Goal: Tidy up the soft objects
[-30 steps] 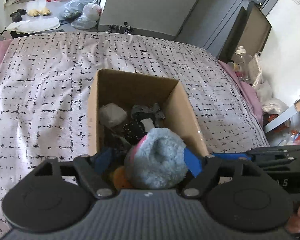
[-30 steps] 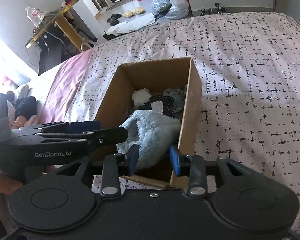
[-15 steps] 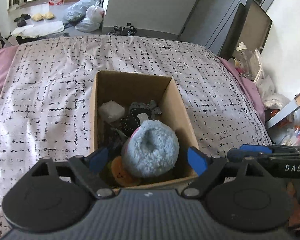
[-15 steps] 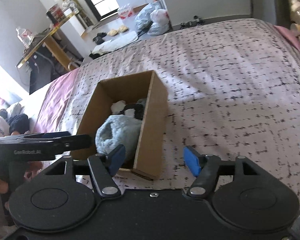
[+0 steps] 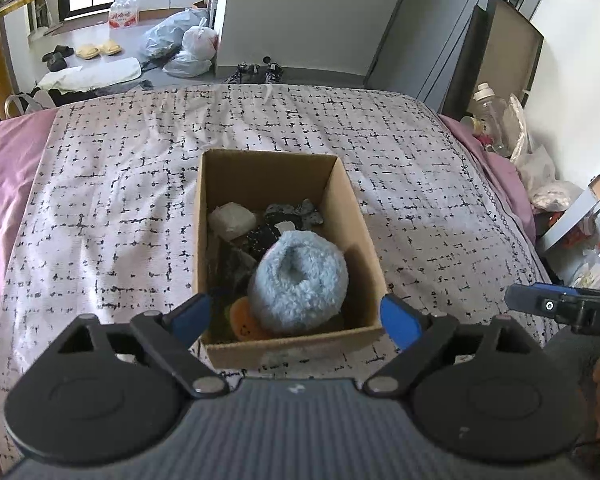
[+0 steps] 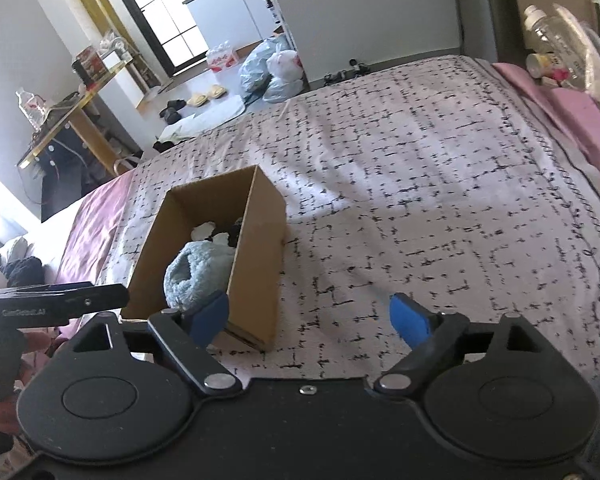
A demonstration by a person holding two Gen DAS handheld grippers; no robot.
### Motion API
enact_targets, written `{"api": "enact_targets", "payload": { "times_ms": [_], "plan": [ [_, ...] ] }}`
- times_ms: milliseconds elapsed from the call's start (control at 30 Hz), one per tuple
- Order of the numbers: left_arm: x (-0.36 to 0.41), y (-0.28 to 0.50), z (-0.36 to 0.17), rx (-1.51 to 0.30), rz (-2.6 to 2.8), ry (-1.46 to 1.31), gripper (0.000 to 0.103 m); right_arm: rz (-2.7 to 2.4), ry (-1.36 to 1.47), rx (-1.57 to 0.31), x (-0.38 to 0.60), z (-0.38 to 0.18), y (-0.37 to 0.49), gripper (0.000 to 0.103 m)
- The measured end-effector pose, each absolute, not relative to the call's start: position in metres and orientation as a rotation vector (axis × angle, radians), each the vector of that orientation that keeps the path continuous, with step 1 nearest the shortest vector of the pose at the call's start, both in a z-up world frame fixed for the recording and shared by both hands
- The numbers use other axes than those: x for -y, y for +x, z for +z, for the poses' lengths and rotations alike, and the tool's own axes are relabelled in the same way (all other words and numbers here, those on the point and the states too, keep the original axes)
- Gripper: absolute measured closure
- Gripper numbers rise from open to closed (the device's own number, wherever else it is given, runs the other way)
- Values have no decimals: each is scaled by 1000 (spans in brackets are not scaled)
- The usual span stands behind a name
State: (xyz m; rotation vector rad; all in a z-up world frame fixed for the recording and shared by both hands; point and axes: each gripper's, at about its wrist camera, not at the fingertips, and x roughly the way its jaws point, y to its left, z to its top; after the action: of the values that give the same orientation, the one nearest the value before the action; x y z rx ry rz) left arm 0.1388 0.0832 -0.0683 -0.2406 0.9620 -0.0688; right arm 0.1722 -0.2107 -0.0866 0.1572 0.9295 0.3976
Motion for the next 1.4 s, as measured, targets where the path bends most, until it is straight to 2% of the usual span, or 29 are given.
{"api": "enact_targets", "payload": {
  "times_ms": [300,1033,1333,1400],
  "plan": [
    [-68,119,-54,-938,-78,-221,10,368,187,-896,227,-72,155,0],
    [-56,62,2,-789,-29,-117,9,375,95,-782,250,-35,113,0],
    [-49,36,4,-729,-10,-107,9,401,48,-721,251,-29,98,0],
    [-49,31,2,-720,-3,-115,6,410,46,-712,252,-30,95,0]
  ]
}}
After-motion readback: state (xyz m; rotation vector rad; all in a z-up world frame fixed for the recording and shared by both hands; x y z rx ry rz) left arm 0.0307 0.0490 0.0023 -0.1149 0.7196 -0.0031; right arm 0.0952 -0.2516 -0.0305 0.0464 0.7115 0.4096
